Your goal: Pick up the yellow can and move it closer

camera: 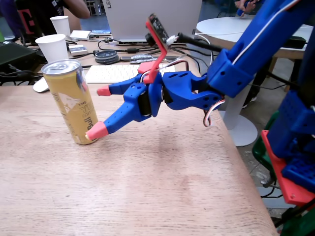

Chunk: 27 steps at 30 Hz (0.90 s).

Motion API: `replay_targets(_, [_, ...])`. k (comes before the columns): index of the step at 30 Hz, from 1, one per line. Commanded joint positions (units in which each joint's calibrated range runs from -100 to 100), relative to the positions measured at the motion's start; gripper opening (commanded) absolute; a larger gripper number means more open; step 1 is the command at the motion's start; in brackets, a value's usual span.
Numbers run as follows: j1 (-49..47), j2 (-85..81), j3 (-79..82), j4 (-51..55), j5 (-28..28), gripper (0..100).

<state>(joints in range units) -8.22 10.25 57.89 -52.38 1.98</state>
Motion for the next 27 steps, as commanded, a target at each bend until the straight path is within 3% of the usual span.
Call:
replay_targets(1, [6.36, -0.30, -5.93, -0.25, 0.20, 61])
replay_targets(17, [6.36, 21.74, -35.10, -0.16, 0.20, 60])
replay_targets(27, [5.00, 29.20, -44.44, -0.16, 0.15, 60])
